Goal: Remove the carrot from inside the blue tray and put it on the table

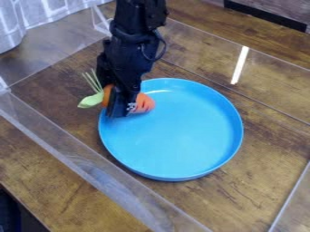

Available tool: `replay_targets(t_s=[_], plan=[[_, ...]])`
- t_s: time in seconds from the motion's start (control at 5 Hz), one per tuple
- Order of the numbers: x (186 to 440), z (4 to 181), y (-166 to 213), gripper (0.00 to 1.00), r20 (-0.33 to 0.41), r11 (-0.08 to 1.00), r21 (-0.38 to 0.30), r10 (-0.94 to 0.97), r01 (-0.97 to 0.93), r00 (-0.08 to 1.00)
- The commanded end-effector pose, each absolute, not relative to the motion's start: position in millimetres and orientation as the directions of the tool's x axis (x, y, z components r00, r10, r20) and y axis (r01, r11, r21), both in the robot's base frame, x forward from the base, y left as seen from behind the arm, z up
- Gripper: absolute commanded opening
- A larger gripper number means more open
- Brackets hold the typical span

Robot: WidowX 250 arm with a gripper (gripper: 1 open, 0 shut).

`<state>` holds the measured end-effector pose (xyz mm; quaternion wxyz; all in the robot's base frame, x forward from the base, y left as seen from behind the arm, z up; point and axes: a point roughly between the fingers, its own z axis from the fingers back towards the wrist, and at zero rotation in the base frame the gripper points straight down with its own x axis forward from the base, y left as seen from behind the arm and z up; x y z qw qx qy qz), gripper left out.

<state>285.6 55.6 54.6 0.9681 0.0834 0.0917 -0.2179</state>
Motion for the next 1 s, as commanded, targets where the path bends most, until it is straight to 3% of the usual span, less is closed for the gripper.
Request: replay_targets(t_s=[0.0, 0.8], plan=[[290.6, 77.6, 51.6, 0.0, -0.148, 0.879, 0.17, -0.424, 0.445, 0.894], [288.3, 69.9, 49.7, 0.0, -0.169, 0.867, 0.177, -0.438, 0.465, 0.883]])
